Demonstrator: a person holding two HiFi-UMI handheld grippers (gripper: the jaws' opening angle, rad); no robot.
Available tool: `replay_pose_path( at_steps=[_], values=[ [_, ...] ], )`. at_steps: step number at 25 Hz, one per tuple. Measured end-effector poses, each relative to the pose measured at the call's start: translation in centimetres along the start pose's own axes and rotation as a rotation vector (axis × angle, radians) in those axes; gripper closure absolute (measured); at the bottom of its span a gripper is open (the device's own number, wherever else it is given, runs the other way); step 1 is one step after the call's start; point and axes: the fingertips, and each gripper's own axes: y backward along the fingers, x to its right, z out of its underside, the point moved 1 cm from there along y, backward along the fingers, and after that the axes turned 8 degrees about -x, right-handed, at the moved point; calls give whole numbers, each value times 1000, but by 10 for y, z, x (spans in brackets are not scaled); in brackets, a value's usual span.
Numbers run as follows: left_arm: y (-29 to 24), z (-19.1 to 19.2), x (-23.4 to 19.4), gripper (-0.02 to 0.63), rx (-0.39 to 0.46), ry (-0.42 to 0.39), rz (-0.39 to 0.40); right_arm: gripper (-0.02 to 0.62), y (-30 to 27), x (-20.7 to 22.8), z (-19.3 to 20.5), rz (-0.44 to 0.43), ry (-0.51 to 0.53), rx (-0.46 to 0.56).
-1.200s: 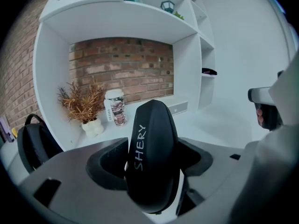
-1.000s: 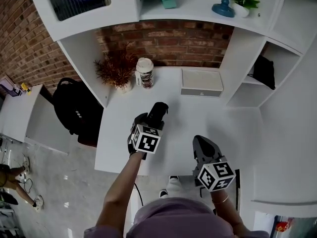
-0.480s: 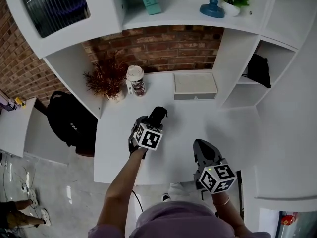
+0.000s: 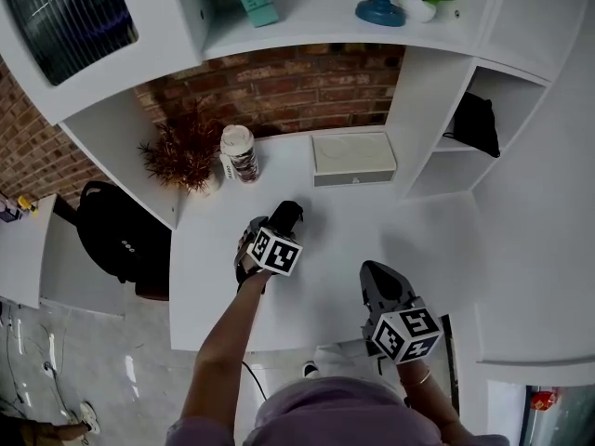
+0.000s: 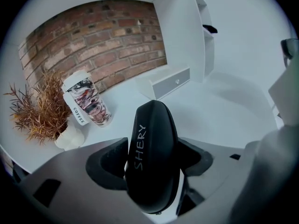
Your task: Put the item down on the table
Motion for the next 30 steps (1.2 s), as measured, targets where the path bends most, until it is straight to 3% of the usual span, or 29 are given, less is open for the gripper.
replay_pose_path(
  at_steps=[15,25,30],
  values=[
    [-18,3,6,308,-68,-55,-15,594,1,8,3,1,-23,-12],
    [-10,-1,13,273,-38,-75,1,594,-1,5,3,-24,-22,-18],
    [9,-4,13,275,31,-25,12,594,-2,0,4,-42,-16,-21]
  ],
)
